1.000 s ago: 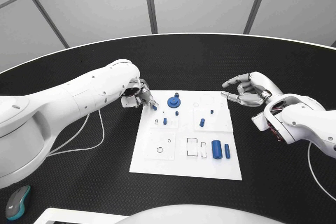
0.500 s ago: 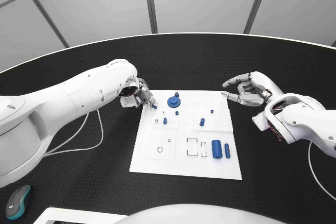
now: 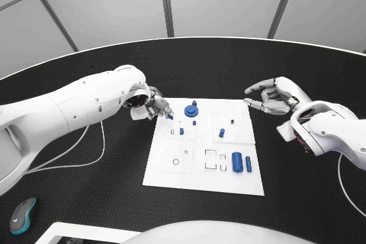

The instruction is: Assemble the parts on the task board

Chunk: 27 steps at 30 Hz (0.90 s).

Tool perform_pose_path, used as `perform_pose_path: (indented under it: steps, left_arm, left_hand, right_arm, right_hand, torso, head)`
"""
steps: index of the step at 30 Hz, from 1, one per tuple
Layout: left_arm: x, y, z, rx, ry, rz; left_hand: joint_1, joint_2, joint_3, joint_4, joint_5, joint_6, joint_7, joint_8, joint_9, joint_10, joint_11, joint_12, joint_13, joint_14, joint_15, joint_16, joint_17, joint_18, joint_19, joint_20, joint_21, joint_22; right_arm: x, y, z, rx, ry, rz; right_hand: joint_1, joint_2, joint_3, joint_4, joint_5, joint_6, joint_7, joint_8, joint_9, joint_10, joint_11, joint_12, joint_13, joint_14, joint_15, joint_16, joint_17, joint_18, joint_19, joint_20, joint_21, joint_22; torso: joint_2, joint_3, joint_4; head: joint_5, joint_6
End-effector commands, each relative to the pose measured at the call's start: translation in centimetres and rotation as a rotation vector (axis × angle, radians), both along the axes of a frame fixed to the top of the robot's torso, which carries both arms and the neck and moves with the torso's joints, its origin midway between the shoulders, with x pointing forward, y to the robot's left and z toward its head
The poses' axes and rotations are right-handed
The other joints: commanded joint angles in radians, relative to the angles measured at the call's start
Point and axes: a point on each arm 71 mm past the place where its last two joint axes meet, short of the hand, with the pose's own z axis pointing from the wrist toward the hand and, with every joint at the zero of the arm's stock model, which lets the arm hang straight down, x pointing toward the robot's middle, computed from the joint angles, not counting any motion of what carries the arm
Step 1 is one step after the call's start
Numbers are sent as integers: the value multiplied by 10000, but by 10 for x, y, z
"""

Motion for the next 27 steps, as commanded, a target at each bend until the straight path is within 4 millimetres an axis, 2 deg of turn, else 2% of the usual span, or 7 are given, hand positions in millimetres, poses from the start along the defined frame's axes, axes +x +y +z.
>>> perform_pose_path:
  steps: [1,3,9,19,27]
  left_arm:
    - [-5,-2,2,-83,-145,-28]
    - [-8,-3,3,-72,-325,-43]
    - [-15,-5,4,185,-863,-240]
    - [-27,-11,-3,725,-1220,-841]
    - [-35,-14,-15,950,-1140,-1155]
  left_hand:
    - [-206,-43,1139,-1011,19,28,-131,191,412,281,-149,104,76,445,-89,53,806,41,23,-61,33,58]
    - [-253,-60,1195,-1032,25,35,-150,254,428,322,-167,144,109,457,-103,74,831,35,40,-73,48,86]
    - [-305,-89,1267,-1070,26,44,-174,330,444,415,-190,241,219,479,-123,110,875,19,85,-92,93,170]
    - [-336,-136,1341,-1135,19,57,-202,401,451,494,-217,315,288,500,-147,143,914,4,130,-112,136,248]
    - [-344,-152,1359,-1155,18,64,-209,418,450,516,-224,332,304,506,-154,151,923,-1,142,-117,148,270]
  right_arm:
    - [0,0,0,-1,-1,-1]
    - [0,0,0,0,-1,5]
    - [0,1,-2,3,29,25]
    - [-1,2,-4,8,75,50]
    - [-1,2,-5,12,78,63]
  right_hand:
    - [15,-36,28,38,53,11,5,56,-11,44,-2,7,703,682,-68,-58,1157,156,212,-72,-55,950]
    - [15,-36,28,38,53,11,5,56,-11,44,-2,7,703,682,-68,-58,1157,156,212,-72,-55,950]
    - [15,-37,32,39,78,11,6,57,-12,46,-3,9,705,681,-68,-60,1154,154,215,-73,-49,956]
    - [18,-37,36,39,102,10,6,58,-13,42,-4,4,700,681,-68,-61,1154,154,216,-73,-49,956]
    - [18,-37,36,39,102,10,6,58,-13,42,-4,4,700,681,-68,-61,1154,154,216,-73,-49,956]
  torso:
    - [-54,-17,24]
    - [-69,-26,33]
    - [-46,-28,2]
    - [-9,-4,-6]
    - [-17,7,-12]
  head:
    - [-3,-39]
    - [10,-62]
    - [54,-75]
    - [96,-130]
    - [76,-187]
